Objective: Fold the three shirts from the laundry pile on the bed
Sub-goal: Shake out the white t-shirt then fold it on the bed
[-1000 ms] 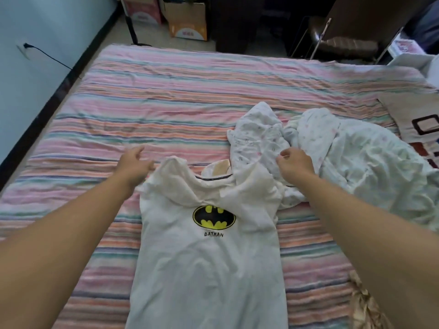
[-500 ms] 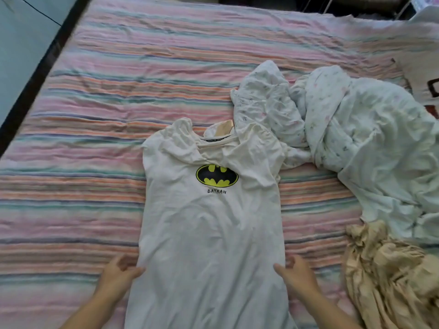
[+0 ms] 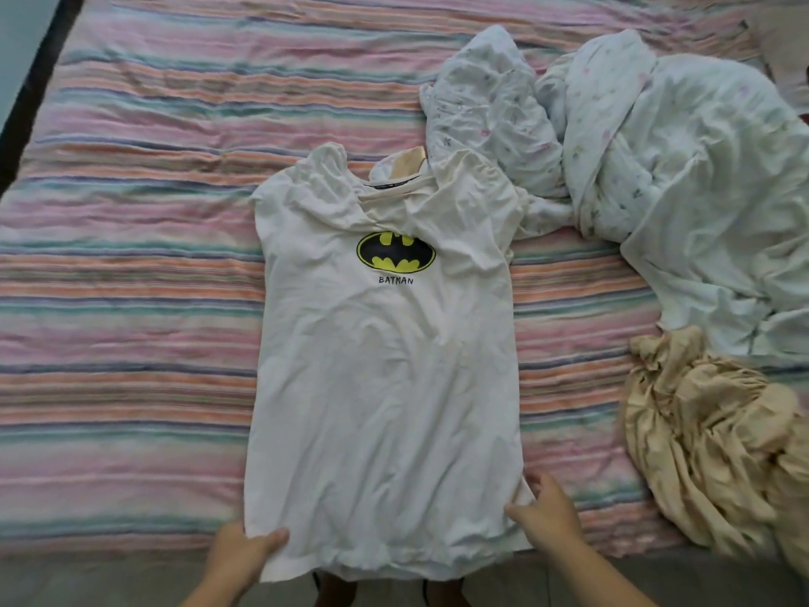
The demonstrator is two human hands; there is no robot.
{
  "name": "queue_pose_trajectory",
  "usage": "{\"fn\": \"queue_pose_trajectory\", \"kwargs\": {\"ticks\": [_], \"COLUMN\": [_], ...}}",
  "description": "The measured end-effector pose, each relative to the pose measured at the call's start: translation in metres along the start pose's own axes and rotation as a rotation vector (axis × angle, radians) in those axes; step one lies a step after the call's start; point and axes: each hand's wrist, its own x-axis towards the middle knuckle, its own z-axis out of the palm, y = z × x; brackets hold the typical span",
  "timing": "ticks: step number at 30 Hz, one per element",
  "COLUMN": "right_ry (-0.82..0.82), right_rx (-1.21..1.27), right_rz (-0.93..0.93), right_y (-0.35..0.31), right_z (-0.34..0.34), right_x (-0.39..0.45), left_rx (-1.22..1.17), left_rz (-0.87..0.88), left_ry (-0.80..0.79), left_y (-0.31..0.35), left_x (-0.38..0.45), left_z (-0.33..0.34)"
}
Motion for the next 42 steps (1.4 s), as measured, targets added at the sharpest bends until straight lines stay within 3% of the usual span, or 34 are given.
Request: {"fn": "queue_pose_trajectory", "kwargs": {"ticks": [7,12,22,29,35,42], "right_ry": [0.067,0.131,0.078,0.258,-0.032,-0.08], "right_rx": [0.144,0.306,0.469,0.611,0.772,0.985], "right_rz": [-0.04,-0.022,0.061,-0.008,-0.133,-0.273], "right_y": [0.03,0.056,0.072,0.003,-0.073,-0.155], "right_z": [0.004,-0.005,-0.019,-0.055,-0.095,-0.142], "right_x": [-0.007,-0.028,-0.043,-0.051,-0.053,-0.034], "left_rx": [-0.251,-0.256,-0.277,-0.468,-0.545,-0.709], "left_rz": [0.004,-0.06,-0.128,-0.148,-0.008,0.199], "left_ry": [0.035,0.016,-0.059,-0.062,-0.025,-0.096], "left_y": [-0.013,-0.028,-0.03,0.039,0.13,0.239], "left_x": [-0.015,-0.033,-0.07,-0.057,-0.048,-0.048], "left_z": [-0.005,-0.019,-0.053,-0.065,-0.082,-0.105]}}
